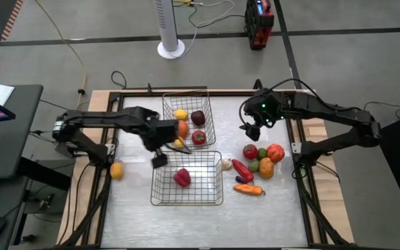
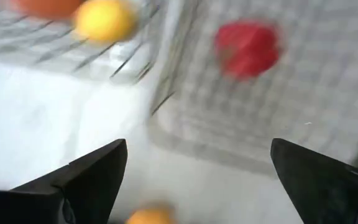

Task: Sort produce into baskets
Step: Put the yellow lemon into the top wire basket

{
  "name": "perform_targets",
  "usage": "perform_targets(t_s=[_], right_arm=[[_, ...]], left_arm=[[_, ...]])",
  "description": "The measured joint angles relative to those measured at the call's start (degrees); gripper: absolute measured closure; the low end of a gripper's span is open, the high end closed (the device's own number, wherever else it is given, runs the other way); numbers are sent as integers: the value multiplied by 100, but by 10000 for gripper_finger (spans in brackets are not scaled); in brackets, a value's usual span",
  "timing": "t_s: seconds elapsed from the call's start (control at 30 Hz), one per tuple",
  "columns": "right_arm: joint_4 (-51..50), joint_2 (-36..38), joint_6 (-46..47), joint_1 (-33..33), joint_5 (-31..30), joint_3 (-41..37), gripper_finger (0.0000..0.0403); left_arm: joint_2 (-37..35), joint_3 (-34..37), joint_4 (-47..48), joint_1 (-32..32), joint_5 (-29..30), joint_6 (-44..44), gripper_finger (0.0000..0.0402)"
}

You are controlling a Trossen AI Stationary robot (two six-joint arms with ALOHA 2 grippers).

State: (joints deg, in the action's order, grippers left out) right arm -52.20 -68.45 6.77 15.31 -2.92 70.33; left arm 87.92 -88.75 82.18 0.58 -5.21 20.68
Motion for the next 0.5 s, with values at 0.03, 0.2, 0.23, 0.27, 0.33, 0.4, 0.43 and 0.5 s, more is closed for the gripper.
perform_targets(t_s=[0.03,0.2,0.23,0.27,0.33,0.4,0.43,0.5], right_arm=[[94,5,56,-6,0,-77,72],[240,-87,89,-31,4,-163,72],[261,-106,90,-33,4,-163,72],[306,-122,91,-33,4,-163,72],[458,-124,97,-34,4,-163,72],[584,-117,141,-63,2,-163,72],[609,-117,164,-66,2,-163,72],[625,-121,181,-72,8,-163,72]], left_arm=[[-127,0,261,-58,169,4,18],[-923,223,717,-477,503,195,18],[-1070,449,731,-561,452,306,18],[-1185,706,787,-625,374,430,18],[-1391,1303,775,-737,162,608,18],[-1618,1939,768,-845,-33,804,17],[-1728,2205,696,-892,-52,865,17],[-1900,2647,674,-1010,3,898,17]])
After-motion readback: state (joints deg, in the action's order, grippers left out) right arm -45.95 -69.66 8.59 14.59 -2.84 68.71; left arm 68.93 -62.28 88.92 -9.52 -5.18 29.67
